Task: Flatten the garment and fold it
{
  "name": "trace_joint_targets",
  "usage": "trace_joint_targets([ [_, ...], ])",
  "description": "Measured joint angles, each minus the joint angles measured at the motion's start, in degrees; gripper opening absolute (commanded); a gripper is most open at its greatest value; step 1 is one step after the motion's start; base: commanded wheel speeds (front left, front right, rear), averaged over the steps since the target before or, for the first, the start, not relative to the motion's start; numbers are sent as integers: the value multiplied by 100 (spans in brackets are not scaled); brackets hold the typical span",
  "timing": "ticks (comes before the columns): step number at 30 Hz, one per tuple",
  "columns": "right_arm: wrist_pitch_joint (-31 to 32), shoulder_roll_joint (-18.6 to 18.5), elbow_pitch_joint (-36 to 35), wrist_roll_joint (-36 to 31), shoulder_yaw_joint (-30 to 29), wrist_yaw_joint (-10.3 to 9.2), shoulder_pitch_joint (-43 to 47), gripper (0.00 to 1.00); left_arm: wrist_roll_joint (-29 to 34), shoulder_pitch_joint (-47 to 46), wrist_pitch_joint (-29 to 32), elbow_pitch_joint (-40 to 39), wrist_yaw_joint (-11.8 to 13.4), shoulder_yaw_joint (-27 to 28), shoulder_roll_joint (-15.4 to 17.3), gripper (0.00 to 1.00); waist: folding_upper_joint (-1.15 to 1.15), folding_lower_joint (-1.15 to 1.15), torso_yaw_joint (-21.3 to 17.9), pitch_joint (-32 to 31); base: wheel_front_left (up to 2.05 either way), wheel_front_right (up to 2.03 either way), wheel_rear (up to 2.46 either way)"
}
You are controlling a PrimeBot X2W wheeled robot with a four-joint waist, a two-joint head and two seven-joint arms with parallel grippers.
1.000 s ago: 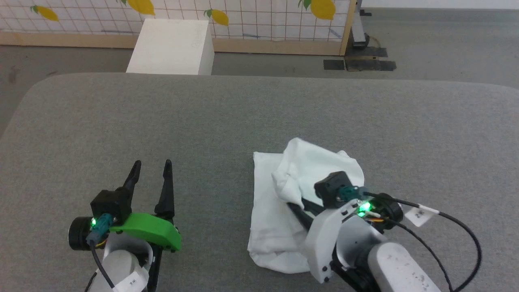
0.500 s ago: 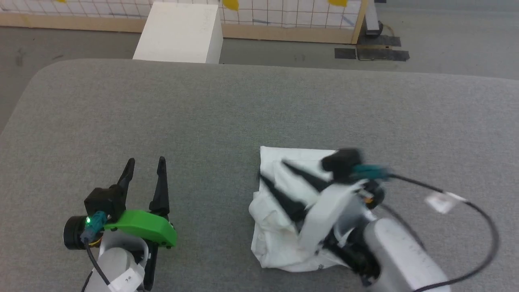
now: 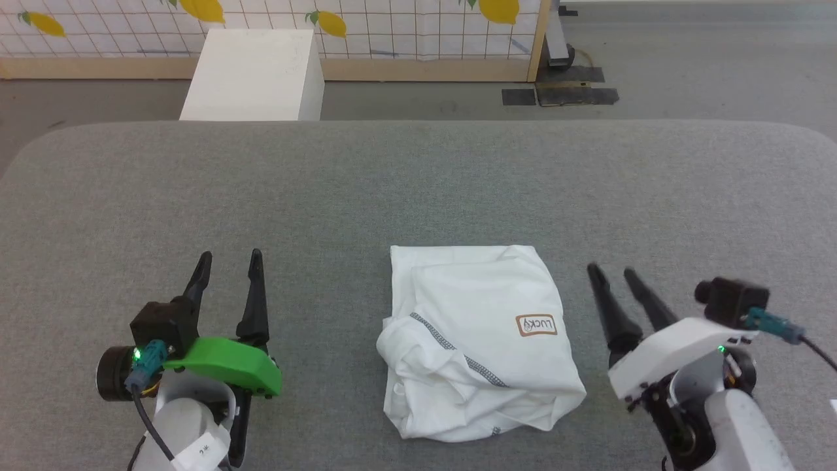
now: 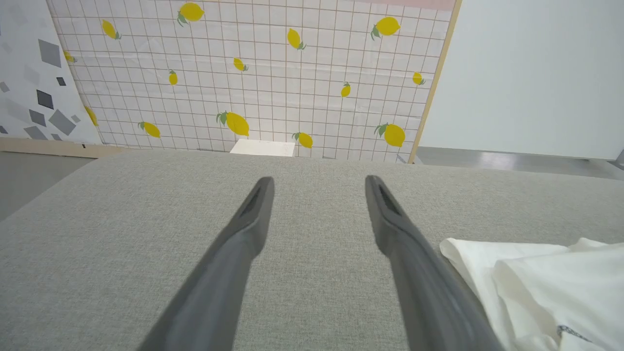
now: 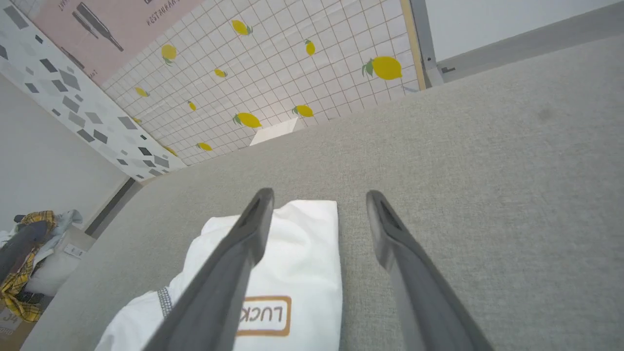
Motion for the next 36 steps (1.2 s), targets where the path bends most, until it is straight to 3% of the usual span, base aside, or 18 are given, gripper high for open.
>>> trace_joint_targets([
  [14, 1282, -8, 1997, 651, 771, 0, -600, 100, 16, 4, 0, 57, -97, -40, -47, 100, 0, 0, 83, -35, 0, 0, 0],
  [15, 1363, -8, 2079, 619, 828, 0, -665, 80, 16, 5, 0, 67, -97, -38, -53, 100, 0, 0, 91, -37, 0, 0, 0],
  [17, 1556, -8, 2223, 405, 915, 1, -836, 0, 16, 9, 0, 76, -100, -31, -66, 100, 0, 0, 100, -35, 0, 0, 0],
  [22, 1940, 8, 2167, -914, 990, 2, -1132, 0, 16, 23, 0, 59, -100, 23, -98, 100, 0, 0, 64, -14, 0, 0, 0],
  [26, 2485, -68, 1621, -2369, 1326, 2, -1322, 0, 18, 81, -1, -45, -97, 101, -98, 100, 0, 0, -61, 20, 0, 0, 0],
  [31, 3087, -967, 810, -3000, 2008, 3, -1613, 0, 23, 131, 0, -234, -94, 178, -100, 100, 0, 0, -324, 101, 0, 0, 0],
  [36, 3281, -1891, 355, -3023, 2101, 4, -1902, 0, 36, 132, -1, -455, -96, 234, -97, 100, 0, 0, -683, 235, 0, 0, 0],
])
